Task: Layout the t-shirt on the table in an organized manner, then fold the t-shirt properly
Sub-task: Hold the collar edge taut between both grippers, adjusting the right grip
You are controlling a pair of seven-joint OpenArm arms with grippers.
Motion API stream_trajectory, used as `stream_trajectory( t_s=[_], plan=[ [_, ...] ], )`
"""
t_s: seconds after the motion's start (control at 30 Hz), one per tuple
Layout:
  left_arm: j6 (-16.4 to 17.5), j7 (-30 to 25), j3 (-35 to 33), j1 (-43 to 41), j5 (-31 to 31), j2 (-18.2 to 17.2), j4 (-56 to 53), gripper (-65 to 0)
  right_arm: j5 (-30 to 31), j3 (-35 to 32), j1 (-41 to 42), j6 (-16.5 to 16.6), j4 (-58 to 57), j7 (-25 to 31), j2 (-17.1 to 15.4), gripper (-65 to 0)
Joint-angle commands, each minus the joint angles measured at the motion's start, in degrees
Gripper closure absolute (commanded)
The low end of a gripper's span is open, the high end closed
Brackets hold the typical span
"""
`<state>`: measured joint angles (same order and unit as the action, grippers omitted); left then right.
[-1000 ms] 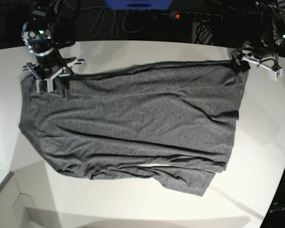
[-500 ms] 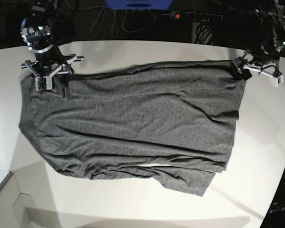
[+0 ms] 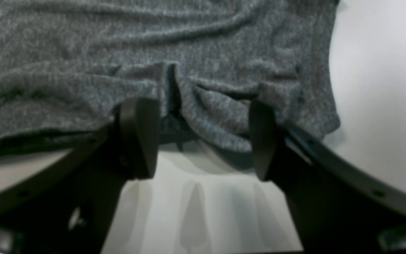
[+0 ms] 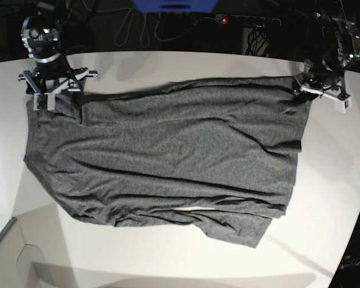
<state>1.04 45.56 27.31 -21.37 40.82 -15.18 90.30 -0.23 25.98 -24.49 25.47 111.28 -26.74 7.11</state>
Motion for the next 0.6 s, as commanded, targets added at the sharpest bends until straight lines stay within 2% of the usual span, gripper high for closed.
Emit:
stream_trajectory(
  t_s=[0.0, 0.2, 0.23, 0.3, 0.33, 0.37, 0.47, 0.57],
  plan=[
    [-0.64, 1.52, -0.01, -0.48, -0.51, 0.45, -1.2, -26.0, 0.27, 0.18, -0.17, -0.2, 0.94, 1.47, -0.39, -40.7],
    [-0.64, -0.77, -0.1, -0.39, -0.51, 1.95, -2.79, -23.2, 0.27, 0.18, -1.05, -0.02, 0.94, 1.47, -1.36, -40.7],
    [-0.64, -0.77, -0.1, -0.39, -0.51, 2.04, -2.7, -20.9, 0.27, 0.18, -1.14, -0.02, 0.94, 1.47, -1.44, -40.7],
    [-0.64, -1.03, 0.25, 0.22, -0.51, 2.04, -2.17, -10.8, 0.27, 0.09, -1.84, -0.02, 0.94, 1.47, -1.44, -40.7],
    [-0.64, -0.86, 0.34, 0.49, -0.51, 1.86, -2.17, -3.2, 0.27, -0.26, -2.45, -0.02, 0.94, 1.47, -1.44, -40.7],
    [-0.64, -0.77, 0.34, 0.93, -0.51, 1.69, -2.26, 0.0, 0.27, -0.35, -2.72, -0.02, 0.94, 1.47, -1.44, -40.7],
    [-0.64, -0.77, 0.51, 2.07, -0.51, 1.51, -2.26, -1.5, 0.27, -1.23, -3.33, 0.06, 0.5, 1.47, -1.44, -40.7],
    [-0.64, -0.77, 2.62, 2.42, -0.42, 0.89, -1.82, 0.0, 0.27, -2.46, -4.04, 0.06, -0.65, 1.47, -1.44, -40.7]
  ],
)
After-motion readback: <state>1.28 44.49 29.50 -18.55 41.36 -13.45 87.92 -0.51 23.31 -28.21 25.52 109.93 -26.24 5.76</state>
